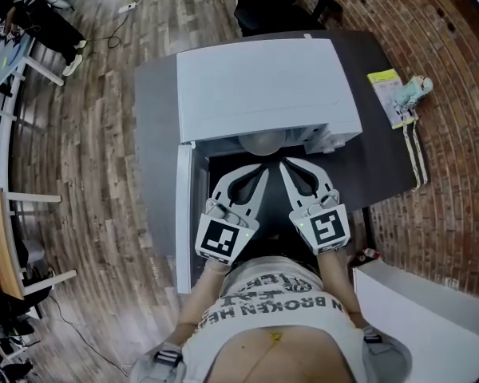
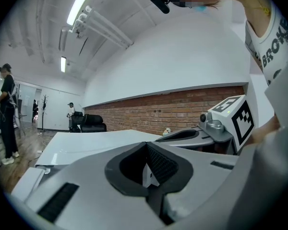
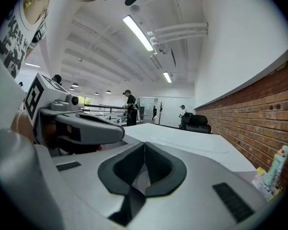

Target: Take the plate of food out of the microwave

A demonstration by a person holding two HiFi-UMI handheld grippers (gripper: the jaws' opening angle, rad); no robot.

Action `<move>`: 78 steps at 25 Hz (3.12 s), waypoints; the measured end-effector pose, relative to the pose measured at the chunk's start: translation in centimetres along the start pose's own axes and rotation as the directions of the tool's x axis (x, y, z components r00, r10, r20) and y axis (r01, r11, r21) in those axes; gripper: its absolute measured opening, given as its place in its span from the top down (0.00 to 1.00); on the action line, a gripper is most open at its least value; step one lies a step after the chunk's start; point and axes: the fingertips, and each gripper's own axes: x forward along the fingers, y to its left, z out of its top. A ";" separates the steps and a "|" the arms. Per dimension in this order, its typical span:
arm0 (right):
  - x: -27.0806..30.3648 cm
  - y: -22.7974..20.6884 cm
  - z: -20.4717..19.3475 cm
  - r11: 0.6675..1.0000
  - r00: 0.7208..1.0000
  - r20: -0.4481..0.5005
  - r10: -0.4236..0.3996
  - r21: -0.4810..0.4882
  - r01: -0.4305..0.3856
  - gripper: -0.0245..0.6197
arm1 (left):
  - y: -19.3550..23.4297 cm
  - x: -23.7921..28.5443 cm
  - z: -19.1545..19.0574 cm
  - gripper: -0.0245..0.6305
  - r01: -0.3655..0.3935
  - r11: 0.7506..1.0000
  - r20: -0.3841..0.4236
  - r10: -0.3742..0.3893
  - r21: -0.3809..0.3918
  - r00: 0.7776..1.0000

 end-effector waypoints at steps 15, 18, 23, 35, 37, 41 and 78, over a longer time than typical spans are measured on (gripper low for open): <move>2.7 -1.3 -2.3 0.992 0.992 -0.039 0.121 0.025 -0.120 0.95 | 1.3 2.1 -3.0 0.95 -0.108 0.993 -0.066 0.104 -0.053 0.992; 3.3 -2.0 -2.7 0.989 0.988 -0.055 0.144 0.026 -0.143 0.95 | 2.0 2.8 -3.4 0.95 -0.143 0.987 -0.082 0.138 -0.068 0.987; 3.6 -3.5 -3.6 0.988 0.986 -0.065 0.153 0.048 -0.150 0.95 | 2.4 4.0 -4.3 0.95 -0.164 0.984 -0.110 0.156 -0.072 0.982; 4.1 -4.2 -5.4 0.989 0.988 -0.081 0.132 0.073 -0.126 0.95 | 3.0 5.2 -6.0 0.95 -0.148 0.986 -0.147 0.136 -0.071 0.980; 4.2 -4.2 -5.7 0.989 0.987 -0.090 0.131 0.078 -0.124 0.95 | 3.1 5.2 -6.4 0.95 -0.146 0.987 -0.156 0.134 -0.069 0.979; 4.4 -4.0 -6.7 0.989 0.983 -0.130 0.132 0.087 -0.122 0.95 | 3.5 5.3 -7.3 0.95 -0.154 0.986 -0.177 0.140 -0.068 0.974; 8.1 -4.2 -19.7 0.971 0.913 -0.375 0.159 0.228 -0.076 0.95 | 6.3 6.2 -21.5 0.95 -0.234 0.935 -0.425 0.105 -0.265 0.899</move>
